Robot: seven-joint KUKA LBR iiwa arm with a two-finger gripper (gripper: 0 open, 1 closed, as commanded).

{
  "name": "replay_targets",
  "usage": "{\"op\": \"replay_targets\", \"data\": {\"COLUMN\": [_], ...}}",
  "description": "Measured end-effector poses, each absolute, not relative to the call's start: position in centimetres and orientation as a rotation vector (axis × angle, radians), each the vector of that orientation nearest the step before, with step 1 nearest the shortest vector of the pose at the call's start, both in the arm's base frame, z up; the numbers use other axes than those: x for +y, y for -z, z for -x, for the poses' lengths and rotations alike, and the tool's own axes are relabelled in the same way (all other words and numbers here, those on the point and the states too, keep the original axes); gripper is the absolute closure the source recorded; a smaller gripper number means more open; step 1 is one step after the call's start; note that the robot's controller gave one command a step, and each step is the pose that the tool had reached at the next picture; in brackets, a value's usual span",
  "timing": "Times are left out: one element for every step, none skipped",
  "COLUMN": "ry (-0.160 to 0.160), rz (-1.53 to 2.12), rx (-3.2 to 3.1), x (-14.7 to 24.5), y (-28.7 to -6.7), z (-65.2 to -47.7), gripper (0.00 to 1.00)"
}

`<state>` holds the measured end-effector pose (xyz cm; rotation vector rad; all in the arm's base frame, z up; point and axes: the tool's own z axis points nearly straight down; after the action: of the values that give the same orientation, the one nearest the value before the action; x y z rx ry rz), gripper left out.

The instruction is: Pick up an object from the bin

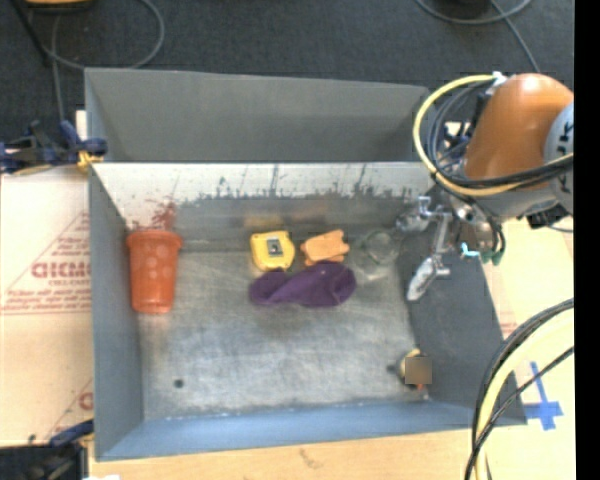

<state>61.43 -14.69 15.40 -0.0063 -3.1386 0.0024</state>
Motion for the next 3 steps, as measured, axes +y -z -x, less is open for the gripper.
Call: {"op": "replay_targets", "data": {"ry": [-0.005,-0.007,-0.003], "rz": [0.001,-0.125,-0.231], "rx": [-3.147,-3.153,-3.146], "x": [-14.6,-9.0,-6.6], "y": [-15.9,-10.1,-8.9], "z": [-61.6,-63.4,-63.3], "gripper": [0.0,0.0,0.0]}}
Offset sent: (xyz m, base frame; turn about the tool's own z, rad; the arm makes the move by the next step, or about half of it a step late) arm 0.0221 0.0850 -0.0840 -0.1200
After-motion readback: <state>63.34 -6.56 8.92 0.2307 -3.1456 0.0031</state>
